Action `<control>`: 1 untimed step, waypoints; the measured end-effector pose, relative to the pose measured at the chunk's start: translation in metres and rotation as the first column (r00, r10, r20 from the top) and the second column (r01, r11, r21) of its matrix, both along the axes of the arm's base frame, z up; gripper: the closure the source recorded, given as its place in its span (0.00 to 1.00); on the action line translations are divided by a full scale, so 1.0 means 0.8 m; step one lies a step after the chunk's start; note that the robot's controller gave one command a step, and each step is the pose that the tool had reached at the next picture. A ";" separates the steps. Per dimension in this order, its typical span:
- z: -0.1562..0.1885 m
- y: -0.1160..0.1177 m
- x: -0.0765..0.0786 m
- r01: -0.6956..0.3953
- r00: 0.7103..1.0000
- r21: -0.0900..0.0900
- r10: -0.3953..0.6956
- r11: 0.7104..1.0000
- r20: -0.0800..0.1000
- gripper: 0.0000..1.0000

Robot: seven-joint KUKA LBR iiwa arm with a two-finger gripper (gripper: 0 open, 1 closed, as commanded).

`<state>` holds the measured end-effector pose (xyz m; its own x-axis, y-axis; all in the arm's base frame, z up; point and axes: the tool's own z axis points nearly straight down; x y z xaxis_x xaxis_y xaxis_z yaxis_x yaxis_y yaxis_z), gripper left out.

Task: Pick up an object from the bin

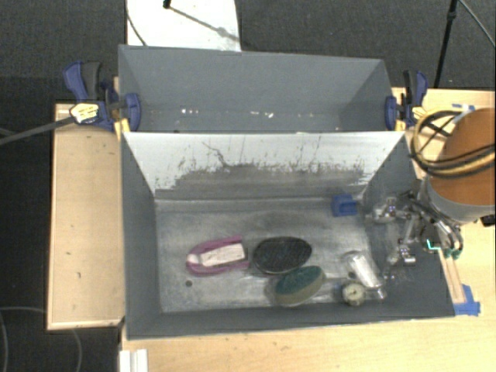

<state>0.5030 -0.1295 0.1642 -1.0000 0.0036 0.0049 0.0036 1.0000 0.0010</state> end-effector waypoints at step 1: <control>-0.115 0.022 -0.027 -0.088 0.996 -0.005 0.088 0.996 0.021 0.00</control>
Offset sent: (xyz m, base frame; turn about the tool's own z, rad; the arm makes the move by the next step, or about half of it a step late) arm -0.0265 0.0180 -0.0942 -0.0899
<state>0.4811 -0.1117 0.0721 -0.9963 -0.0844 -0.0159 -0.0843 0.9964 -0.0035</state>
